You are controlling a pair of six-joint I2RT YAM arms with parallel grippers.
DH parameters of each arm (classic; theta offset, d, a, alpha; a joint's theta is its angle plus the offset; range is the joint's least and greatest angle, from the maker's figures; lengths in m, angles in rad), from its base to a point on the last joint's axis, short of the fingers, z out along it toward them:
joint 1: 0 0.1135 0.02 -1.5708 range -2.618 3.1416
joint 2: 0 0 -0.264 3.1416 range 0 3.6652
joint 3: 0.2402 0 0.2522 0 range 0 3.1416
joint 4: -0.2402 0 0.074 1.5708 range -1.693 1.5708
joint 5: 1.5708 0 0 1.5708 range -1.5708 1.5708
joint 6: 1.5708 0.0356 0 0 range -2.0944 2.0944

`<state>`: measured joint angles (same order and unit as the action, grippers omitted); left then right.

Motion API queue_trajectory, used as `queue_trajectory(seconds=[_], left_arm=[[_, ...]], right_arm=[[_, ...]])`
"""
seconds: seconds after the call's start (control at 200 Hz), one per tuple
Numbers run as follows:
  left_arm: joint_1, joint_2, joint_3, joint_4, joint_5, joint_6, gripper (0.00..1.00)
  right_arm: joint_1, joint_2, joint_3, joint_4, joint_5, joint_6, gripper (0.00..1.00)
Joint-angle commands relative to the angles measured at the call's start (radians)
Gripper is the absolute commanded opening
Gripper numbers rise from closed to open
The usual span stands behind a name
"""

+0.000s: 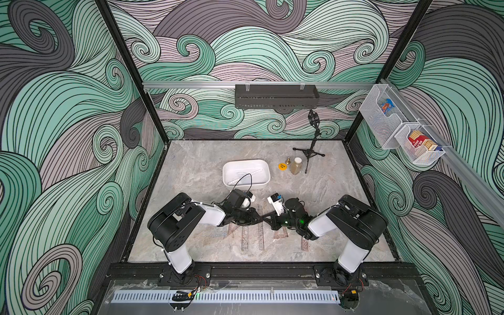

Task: Put the scattered rulers into the storage box
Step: Pick up the ruler from the center of the board.

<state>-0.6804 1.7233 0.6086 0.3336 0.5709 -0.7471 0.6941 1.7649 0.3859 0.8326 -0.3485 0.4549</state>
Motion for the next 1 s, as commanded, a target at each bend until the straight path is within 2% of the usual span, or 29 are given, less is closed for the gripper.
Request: queue_trajectory(seconds=[0.0, 0.075, 0.175, 0.265, 0.38, 0.52, 0.66, 0.846, 0.906, 0.996], left_arm=[[-0.009, 0.027, 0.009, -0.064, -0.025, 0.017, 0.08], [-0.008, 0.011, 0.019, -0.091, -0.03, 0.033, 0.0], [-0.004, -0.025, 0.057, -0.14, -0.011, 0.086, 0.0], [0.003, -0.059, 0.098, -0.184, 0.07, 0.151, 0.0], [0.015, -0.104, 0.145, -0.214, 0.201, 0.216, 0.0], [0.042, -0.164, 0.165, -0.203, 0.328, 0.232, 0.0], [0.056, -0.191, 0.175, -0.186, 0.391, 0.224, 0.0], [0.059, -0.196, 0.163, -0.143, 0.427, 0.194, 0.0], [0.059, -0.197, 0.161, -0.135, 0.431, 0.188, 0.0], [0.06, -0.2, 0.161, -0.136, 0.432, 0.188, 0.0]], right_arm=[[-0.015, 0.01, -0.038, -0.104, -0.019, 0.014, 0.04], [-0.032, -0.039, -0.039, -0.126, -0.043, 0.012, 0.06], [-0.066, -0.146, -0.028, -0.191, -0.078, -0.003, 0.09], [-0.103, -0.249, -0.006, -0.252, -0.132, -0.021, 0.15], [-0.166, -0.354, 0.012, -0.267, -0.251, -0.012, 0.3], [-0.246, -0.413, 0.048, -0.256, -0.393, 0.035, 0.51], [-0.277, -0.42, 0.073, -0.232, -0.448, 0.071, 0.62], [-0.277, -0.372, 0.085, -0.142, -0.502, 0.144, 0.64], [-0.277, -0.356, 0.087, -0.098, -0.524, 0.178, 0.58], [-0.277, -0.343, 0.085, -0.032, -0.547, 0.228, 0.4]])
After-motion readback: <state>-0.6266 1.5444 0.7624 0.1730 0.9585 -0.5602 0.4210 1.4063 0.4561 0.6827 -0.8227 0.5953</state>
